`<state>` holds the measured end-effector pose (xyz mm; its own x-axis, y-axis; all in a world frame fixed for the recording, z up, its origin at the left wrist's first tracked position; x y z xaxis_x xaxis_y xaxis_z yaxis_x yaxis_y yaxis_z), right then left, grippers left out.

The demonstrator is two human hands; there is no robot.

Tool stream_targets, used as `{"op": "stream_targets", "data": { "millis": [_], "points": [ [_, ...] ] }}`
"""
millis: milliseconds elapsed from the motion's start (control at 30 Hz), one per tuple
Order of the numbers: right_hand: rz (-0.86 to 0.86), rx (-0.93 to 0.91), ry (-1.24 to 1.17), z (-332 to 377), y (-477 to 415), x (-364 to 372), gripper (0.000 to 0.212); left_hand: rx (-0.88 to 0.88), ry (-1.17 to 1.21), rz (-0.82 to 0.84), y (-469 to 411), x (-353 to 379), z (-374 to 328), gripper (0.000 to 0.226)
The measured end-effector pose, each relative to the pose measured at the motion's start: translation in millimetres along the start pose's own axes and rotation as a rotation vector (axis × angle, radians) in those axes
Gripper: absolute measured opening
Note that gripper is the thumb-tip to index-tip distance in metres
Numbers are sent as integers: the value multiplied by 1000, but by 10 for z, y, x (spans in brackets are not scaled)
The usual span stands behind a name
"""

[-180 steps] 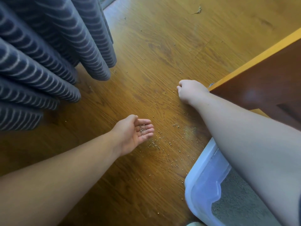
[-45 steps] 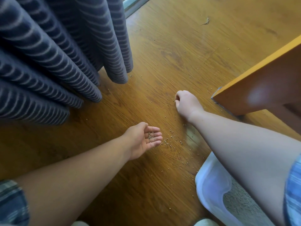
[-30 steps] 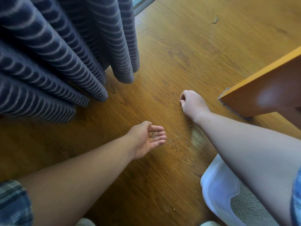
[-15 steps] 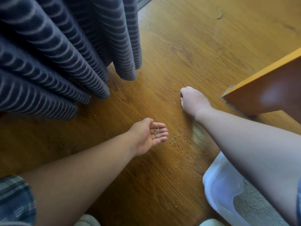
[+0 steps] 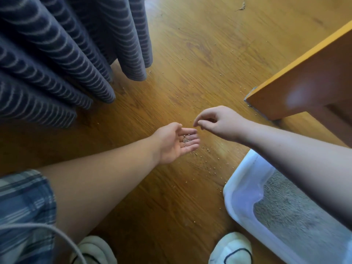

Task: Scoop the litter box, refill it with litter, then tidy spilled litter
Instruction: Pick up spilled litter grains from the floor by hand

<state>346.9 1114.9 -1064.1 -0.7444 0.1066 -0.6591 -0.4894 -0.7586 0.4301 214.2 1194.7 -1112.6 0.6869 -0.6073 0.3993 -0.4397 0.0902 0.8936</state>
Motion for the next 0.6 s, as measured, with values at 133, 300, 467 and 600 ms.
{"op": "stream_targets", "data": {
  "millis": [133, 300, 467, 600],
  "points": [
    [-62, 179, 295, -552, 53, -23, 14, 34, -90, -83, -10, 23, 33, 43],
    [-77, 198, 361, -786, 56, 127, 12, 13, -126, -141, -31, -95, 145, 43],
    [-87, 134, 406, -763, -17, 209, 4, -5, -118, -141, -14, -166, 183, 42],
    [-49, 121, 458, -763, -43, 303, 5, -5, -114, -143, 20, -199, 183, 42]
  ]
}}
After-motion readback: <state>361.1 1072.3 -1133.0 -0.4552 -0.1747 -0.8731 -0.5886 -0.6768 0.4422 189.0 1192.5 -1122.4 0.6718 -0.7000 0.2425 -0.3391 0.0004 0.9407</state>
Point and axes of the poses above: each hand's wrist, its own y-axis away from the middle knuckle, its own x-axis out of the palm, z = x × y, the point moved 6 cm from there along -y, towards the middle knuckle, and after that the axes turned 3 degrees about -z, right-handed, at the moved point
